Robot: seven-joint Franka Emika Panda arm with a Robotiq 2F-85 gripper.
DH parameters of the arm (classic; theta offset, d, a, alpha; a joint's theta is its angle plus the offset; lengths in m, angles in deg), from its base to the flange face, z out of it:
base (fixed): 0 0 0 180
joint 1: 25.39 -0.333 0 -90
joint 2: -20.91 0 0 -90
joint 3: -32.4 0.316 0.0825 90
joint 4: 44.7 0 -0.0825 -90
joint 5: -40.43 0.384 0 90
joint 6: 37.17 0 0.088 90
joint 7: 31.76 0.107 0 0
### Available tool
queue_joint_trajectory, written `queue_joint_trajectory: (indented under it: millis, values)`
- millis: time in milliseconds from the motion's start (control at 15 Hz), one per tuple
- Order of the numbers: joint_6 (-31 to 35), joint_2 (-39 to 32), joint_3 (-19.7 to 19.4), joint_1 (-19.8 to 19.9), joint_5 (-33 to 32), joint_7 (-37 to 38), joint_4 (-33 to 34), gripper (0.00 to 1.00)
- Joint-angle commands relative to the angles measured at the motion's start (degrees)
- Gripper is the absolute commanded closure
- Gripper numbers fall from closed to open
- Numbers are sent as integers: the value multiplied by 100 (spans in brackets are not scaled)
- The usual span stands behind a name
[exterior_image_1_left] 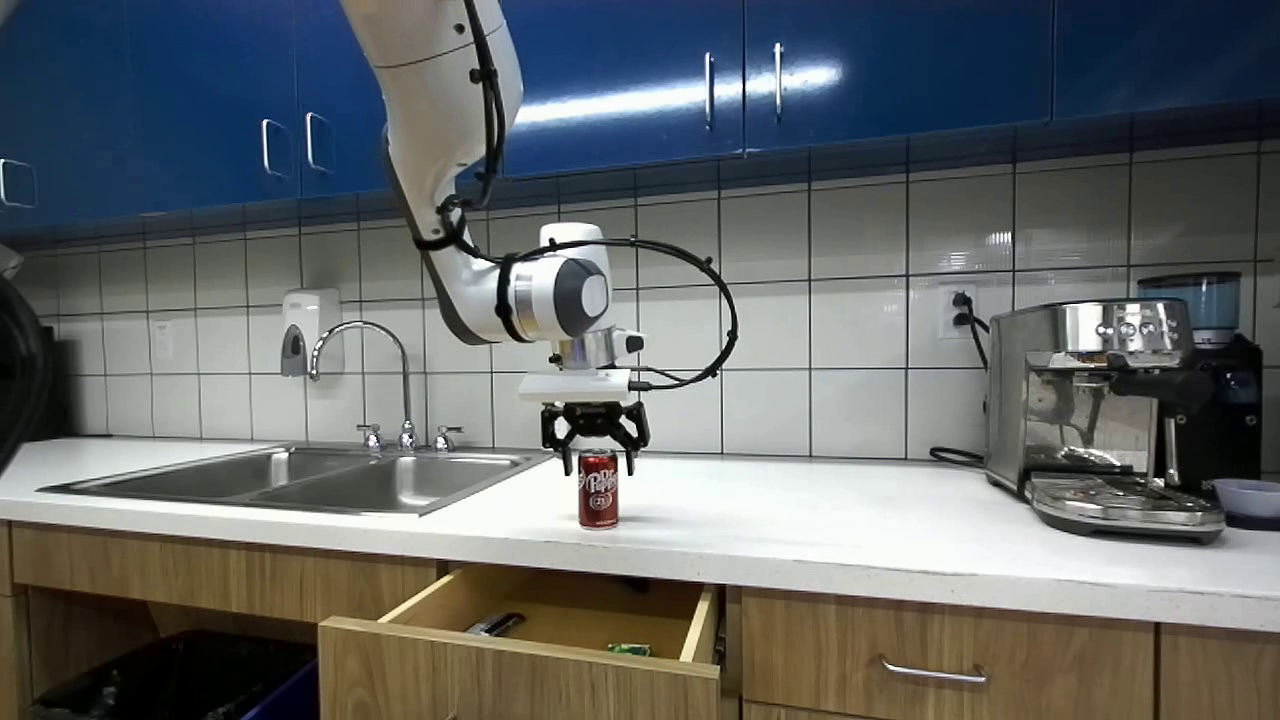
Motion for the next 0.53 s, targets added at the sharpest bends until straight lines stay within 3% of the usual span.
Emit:
queue_joint_trajectory:
  millis: [0, 467]
  values:
    - [-179, -88, 94, 90, 74, -64, 230, 0]
    - [-297, -86, 105, 85, 85, -58, 237, 0]
